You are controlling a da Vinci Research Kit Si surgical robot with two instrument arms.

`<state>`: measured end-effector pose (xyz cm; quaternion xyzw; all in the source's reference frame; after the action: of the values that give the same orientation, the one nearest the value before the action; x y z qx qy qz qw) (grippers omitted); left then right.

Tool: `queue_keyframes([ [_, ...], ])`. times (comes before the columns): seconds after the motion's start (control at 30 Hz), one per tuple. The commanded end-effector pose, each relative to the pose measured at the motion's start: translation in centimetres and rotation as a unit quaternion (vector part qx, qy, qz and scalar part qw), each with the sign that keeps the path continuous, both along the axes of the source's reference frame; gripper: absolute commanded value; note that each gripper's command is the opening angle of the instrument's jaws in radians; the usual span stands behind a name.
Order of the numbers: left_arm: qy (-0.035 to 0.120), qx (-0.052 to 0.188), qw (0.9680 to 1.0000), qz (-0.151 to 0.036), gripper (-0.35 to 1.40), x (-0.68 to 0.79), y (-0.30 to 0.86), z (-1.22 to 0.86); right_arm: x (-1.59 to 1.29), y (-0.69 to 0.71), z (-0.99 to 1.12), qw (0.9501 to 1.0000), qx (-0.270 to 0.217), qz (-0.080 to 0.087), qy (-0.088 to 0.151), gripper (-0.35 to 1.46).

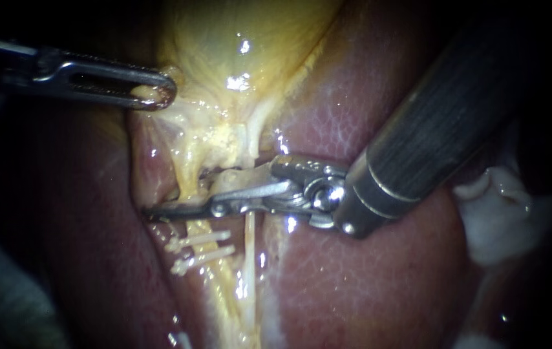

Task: Clipping third clip left tube

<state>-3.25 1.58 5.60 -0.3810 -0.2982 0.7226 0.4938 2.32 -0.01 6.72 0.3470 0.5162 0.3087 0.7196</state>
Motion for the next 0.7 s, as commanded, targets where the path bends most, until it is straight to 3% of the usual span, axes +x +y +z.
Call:
queue_keyframes([
  [0.03,0.000,0.000,1.0000,0.000,-0.35,0.00,0.00,0.00,0.00,0.00,0.00,1.0000,0.000,0.000,0.000,0.17],
  [0.27,0.000,0.000,1.0000,0.000,-0.35,0.00,0.00,0.00,0.01,0.01,0.01,0.9999,0.000,0.006,0.010,0.44],
  [0.7,0.000,0.000,1.0000,0.001,-0.35,0.02,0.00,0.00,-0.08,0.02,0.03,0.9998,-0.011,0.001,0.013,0.50],
])
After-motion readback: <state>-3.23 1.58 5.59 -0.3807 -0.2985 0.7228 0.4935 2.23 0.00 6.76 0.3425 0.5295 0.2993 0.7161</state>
